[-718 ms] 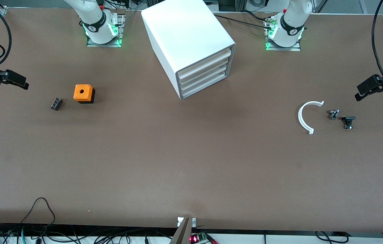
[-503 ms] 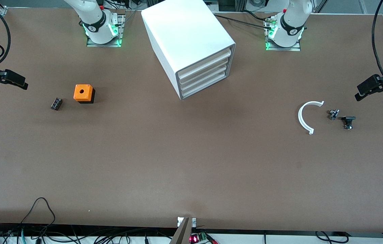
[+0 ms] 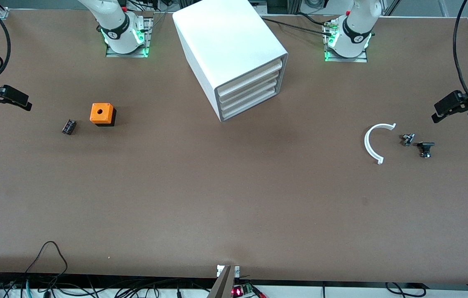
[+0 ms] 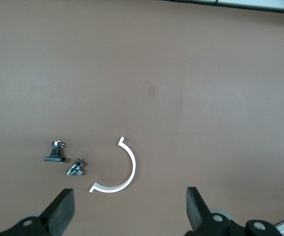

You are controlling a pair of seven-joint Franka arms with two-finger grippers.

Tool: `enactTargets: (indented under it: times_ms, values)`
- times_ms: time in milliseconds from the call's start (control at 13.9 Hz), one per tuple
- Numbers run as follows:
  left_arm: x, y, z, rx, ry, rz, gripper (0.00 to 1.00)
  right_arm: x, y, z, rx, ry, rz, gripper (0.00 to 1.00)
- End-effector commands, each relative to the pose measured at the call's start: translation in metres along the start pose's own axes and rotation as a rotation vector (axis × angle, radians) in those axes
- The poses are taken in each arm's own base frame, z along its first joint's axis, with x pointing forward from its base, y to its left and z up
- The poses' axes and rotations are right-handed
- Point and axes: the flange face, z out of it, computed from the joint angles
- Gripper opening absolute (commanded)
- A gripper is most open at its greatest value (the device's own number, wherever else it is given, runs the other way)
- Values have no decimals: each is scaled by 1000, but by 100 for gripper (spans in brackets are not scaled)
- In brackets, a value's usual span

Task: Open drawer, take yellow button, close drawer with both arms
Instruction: 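Move the left gripper toward the white cabinet's top drawer handle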

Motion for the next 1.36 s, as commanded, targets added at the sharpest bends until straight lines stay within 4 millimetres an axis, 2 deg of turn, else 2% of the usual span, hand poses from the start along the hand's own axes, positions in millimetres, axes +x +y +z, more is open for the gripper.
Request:
enactTargets:
  times_ms: [0, 215, 359, 503, 646, 718, 790, 1077, 1149, 1293]
  values:
    - [3, 10, -3, 5, -16, 38, 100, -2, 1, -6, -7, 16, 12, 100]
    - [-6, 20, 2, -1, -64, 43, 100, -7, 1, -3, -5, 19, 13, 100]
    - [-7, 31, 0, -2, -66, 60, 100, -22, 2, 3, 4, 72, 11, 100]
    - [-7, 32, 3, -3, -78, 74, 100, -34, 5, 6, 7, 81, -9, 100]
    - [-15, 58, 15, -6, -160, 127, 100, -27, 3, 1, 5, 83, 4, 100]
    - [-12, 71, 42, -30, -216, 150, 100, -23, 2, -3, 4, 92, 5, 100]
    - [-17, 91, 57, -102, -255, 164, 100, -20, 2, -2, 4, 89, -1, 100]
    - [-38, 145, 146, -472, -500, 108, 100, -18, 1, 1, 4, 78, -12, 100]
    - [-50, 164, 172, -542, -574, 95, 100, -18, 1, 2, 4, 77, -12, 100]
    - [-69, 186, 223, -735, -688, -17, 100, -18, 3, 2, 7, 75, -8, 100]
